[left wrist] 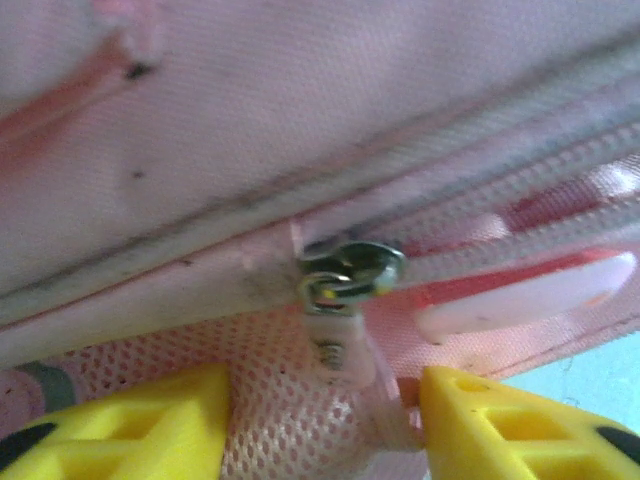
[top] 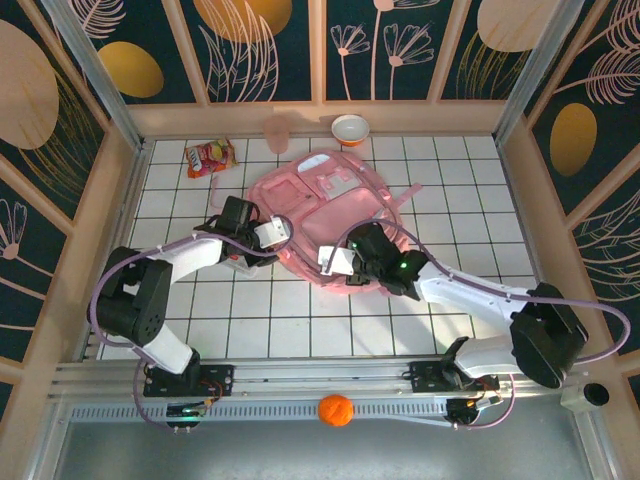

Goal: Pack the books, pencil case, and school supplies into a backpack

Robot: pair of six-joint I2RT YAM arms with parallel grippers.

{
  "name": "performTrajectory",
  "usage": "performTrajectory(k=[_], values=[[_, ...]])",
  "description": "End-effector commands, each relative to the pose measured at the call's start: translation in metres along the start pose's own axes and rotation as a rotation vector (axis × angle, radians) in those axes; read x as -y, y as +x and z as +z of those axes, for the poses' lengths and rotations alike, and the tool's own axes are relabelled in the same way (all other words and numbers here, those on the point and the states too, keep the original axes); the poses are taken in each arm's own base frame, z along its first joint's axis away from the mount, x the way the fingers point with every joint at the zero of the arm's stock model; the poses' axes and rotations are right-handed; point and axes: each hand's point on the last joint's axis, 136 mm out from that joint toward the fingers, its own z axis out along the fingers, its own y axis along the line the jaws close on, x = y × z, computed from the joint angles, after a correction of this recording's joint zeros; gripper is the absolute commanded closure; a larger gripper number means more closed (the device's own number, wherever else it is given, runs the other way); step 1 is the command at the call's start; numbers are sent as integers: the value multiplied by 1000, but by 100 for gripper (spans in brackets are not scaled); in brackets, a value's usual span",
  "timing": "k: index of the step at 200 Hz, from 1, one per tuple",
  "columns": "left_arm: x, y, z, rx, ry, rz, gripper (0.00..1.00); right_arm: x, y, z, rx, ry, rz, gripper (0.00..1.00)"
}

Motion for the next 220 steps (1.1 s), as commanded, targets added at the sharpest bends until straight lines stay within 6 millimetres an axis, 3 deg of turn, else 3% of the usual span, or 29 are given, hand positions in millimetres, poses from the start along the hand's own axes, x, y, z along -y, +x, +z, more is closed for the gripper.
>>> performTrajectory(k=[1,41,86,97,113,134,170,197,220], values=[[8,-14,-5,88,27,38,61,8,-4,-8,42,26,47,96],[9,-37,-23,202,11,53,87,27,-11,-15,114,80,114,100],[20,-54,-36,297,65,17,94,43,-17,-21,159,126,181,100],[20,-57,-37,313,61,-2,91,44,-18,-23,166,127,187,100],[11,-55,-34,309,15,-41,72,45,-21,-25,181,124,190,100],[-1,-47,-27,264,-39,-88,57,44,-22,-27,187,121,190,100],[-6,-43,-19,246,-51,-127,51,45,-24,-32,199,122,188,100],[8,-48,-25,278,14,-127,43,44,-21,-33,187,123,189,100],[-14,-40,-37,223,-115,-204,37,44,-16,-34,169,128,189,100]])
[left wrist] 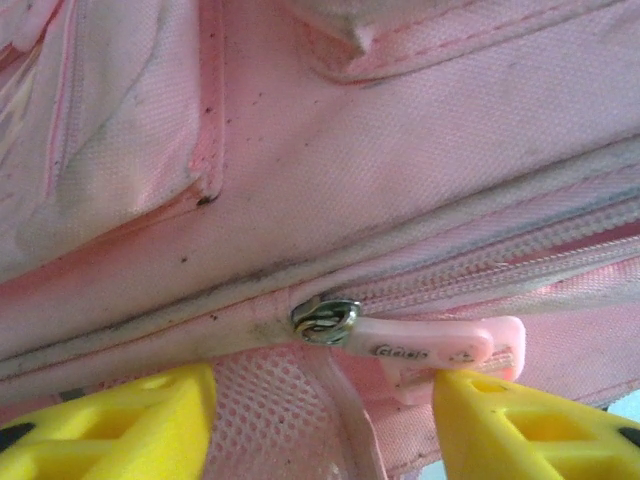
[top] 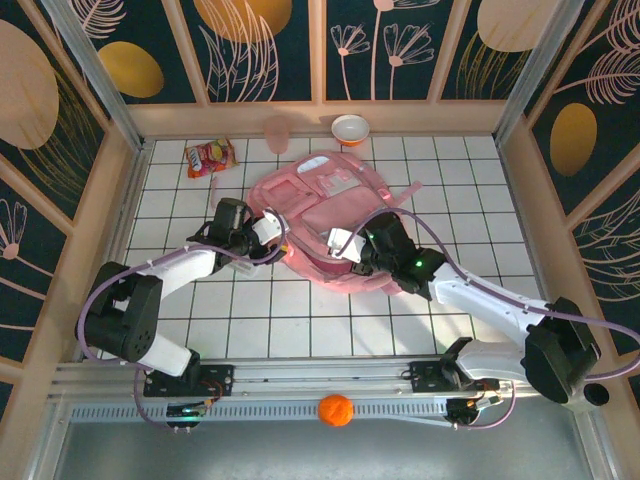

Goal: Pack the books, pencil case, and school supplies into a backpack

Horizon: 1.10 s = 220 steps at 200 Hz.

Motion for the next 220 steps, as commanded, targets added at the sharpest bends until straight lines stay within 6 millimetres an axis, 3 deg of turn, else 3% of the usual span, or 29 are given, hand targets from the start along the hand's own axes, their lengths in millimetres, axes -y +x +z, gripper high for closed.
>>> performTrajectory(k=[1,30,52,103,136,169,220], values=[[-16,-9,-14,7,-100,-57,37,12,-8,-11,41,49,21,100],[-21,-24,-41,40,-121,-30,28,15,-12,-17,73,39,46,100],[-19,-17,-51,24,-109,0,20,22,-25,-28,156,29,94,100],[-9,-18,-31,70,-11,-34,23,35,-27,-38,197,54,127,100],[-14,5,-13,-14,-10,-13,24,16,-11,-28,118,-29,103,100],[-14,15,0,-30,4,-5,27,-13,10,-13,10,-109,64,69],[-6,13,13,-41,111,65,32,-32,11,-7,0,-162,87,48]])
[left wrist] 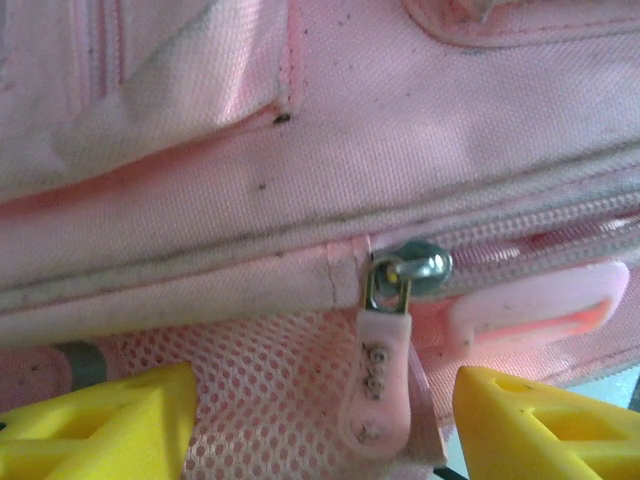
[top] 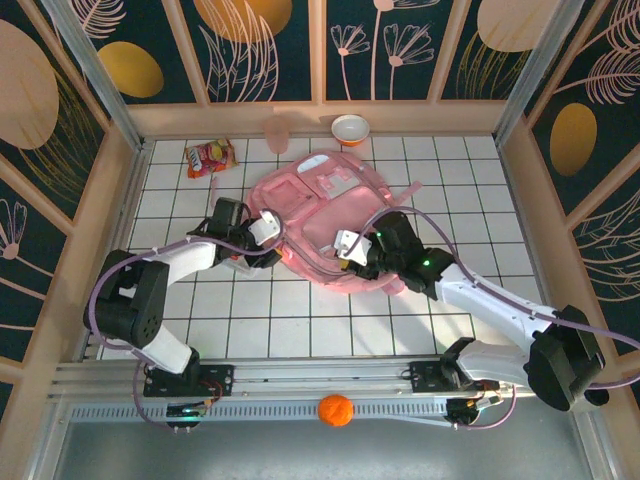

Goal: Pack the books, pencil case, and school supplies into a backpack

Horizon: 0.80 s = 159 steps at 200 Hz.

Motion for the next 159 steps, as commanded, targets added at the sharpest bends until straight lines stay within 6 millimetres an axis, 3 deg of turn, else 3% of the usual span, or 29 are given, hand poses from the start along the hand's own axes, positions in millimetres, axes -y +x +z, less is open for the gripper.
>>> performTrajectory(k=[1,46,68,91,125,159], values=[[3,-18,0,44,61,100,32,-14,7,5,-31,-41,16,48],[14,-14,3,16,150,108,42,-47,29,28,-147,-93,-30,44],[28,-9,4,9,226,79,48,-45,29,33,-137,-78,-23,44],[34,-17,0,55,249,66,52,-39,33,37,-164,-41,-13,44],[30,-28,-5,97,225,50,62,-42,51,44,-230,-39,-9,44],[29,-29,-8,105,205,36,75,-39,54,49,-230,-5,20,45]])
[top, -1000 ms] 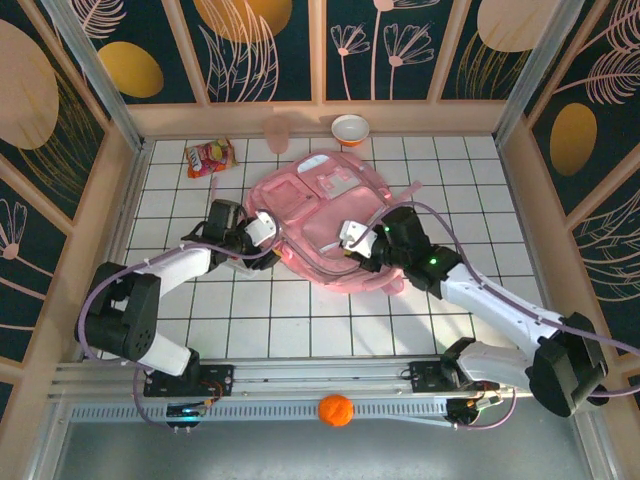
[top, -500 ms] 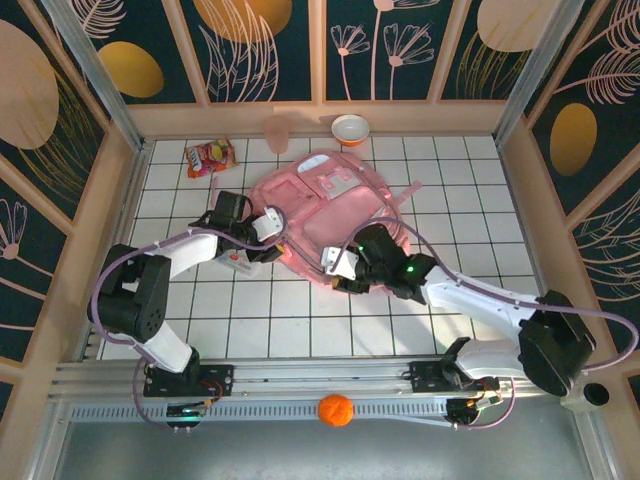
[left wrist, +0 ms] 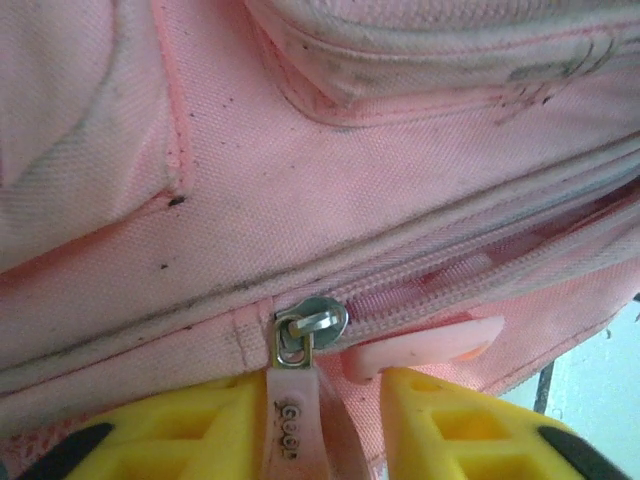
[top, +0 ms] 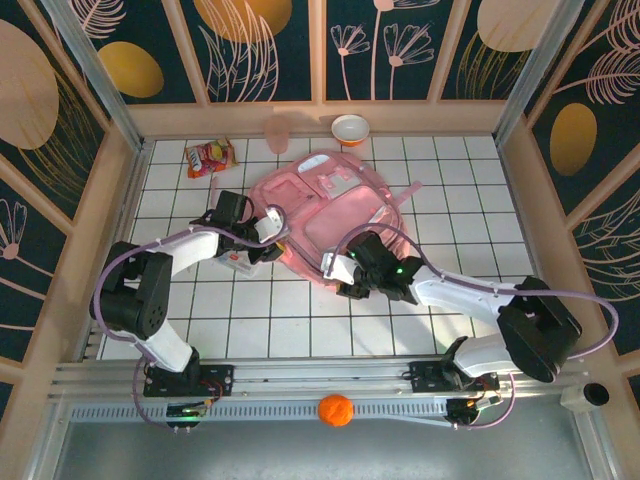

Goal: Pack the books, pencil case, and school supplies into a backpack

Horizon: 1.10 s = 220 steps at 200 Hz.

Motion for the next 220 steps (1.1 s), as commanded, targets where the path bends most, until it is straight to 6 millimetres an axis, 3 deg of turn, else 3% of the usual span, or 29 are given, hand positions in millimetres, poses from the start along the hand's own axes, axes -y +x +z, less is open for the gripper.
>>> performTrajectory(k=[1,34,64,107,144,160,220], values=[[9,-13,-6,66,32,6,76,9,2,5,-3,63,41,45],[7,-16,-9,71,-7,-10,82,21,-6,4,33,121,89,52],[10,-23,-14,75,-49,10,92,33,-8,4,50,186,158,64],[22,-32,-16,37,-99,58,94,44,-16,4,102,247,283,78],[43,-49,-17,65,-70,73,92,52,-25,2,158,288,367,85],[51,-47,-13,54,-49,73,92,56,-28,1,177,306,397,87],[86,-49,14,58,56,61,84,60,-40,-8,263,308,471,90]])
